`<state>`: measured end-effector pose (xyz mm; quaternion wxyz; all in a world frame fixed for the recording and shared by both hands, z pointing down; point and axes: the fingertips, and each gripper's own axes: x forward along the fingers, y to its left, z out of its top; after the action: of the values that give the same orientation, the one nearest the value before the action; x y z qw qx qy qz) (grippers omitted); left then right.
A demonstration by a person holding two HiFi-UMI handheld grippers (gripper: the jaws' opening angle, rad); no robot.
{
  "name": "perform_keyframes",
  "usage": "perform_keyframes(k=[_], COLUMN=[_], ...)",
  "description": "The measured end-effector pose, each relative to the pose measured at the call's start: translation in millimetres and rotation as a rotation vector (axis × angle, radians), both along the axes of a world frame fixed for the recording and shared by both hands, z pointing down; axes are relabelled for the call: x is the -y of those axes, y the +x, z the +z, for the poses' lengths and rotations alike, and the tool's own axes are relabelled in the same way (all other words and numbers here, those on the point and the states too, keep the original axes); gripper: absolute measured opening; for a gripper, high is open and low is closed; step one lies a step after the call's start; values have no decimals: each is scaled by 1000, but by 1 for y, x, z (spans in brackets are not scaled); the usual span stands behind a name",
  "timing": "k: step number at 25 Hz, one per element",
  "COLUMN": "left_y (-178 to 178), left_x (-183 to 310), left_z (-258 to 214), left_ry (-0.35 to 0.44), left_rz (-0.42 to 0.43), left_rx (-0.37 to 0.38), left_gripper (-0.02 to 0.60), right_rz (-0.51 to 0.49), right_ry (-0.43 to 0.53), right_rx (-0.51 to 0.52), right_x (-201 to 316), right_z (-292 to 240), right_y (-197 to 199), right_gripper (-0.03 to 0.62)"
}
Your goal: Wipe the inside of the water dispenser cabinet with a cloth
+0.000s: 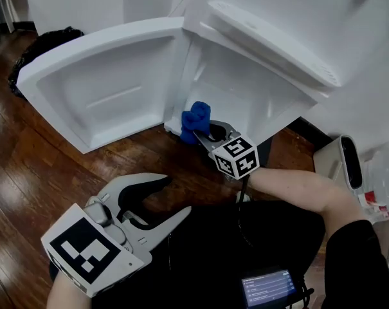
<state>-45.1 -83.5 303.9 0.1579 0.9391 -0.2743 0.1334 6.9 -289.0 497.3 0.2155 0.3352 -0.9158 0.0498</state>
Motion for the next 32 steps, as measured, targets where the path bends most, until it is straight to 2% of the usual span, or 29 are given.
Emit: perform_keyframes(k=[3, 7, 9, 12, 16, 20, 24, 27, 29, 32], left_y=[-4, -6, -7, -6, -9, -16, -16, -12, -10, -8], left_x=[4, 9, 11, 15, 21, 24, 22, 18, 15, 10], left_z=[11, 34, 46, 56, 71, 78, 75, 71, 67, 59], left_ry=[-23, -64, -92, -118, -127, -134, -122, -104, -89, -68], left_rz=[-16, -14, -14, -27, -47, -72, -68, -53, -43, -36], left_rx=[28, 104, 137, 158, 148, 176, 184, 191, 186, 179], left_gripper=[190, 190, 190, 190, 190, 190, 190, 190, 190, 190], right_rz=[-48, -152, -141, -56, 15, 28, 29, 58, 108, 236], right_ry=[-33, -81, -106, -142, -155, -123, -34, 64, 109, 119], right_rx=[-62, -114, -92, 6, 112, 176, 278, 299, 297, 319], right_x=[-19, -54, -64, -66, -60, -56, -55, -56, -57, -60], right_z=[2, 7, 9, 8, 4, -18, -89, -148, -179, -204], right_y=[52, 112, 138, 164, 177, 179, 181, 187, 193, 196], right_gripper=[100, 100, 100, 100, 100, 98, 98, 98, 98, 98])
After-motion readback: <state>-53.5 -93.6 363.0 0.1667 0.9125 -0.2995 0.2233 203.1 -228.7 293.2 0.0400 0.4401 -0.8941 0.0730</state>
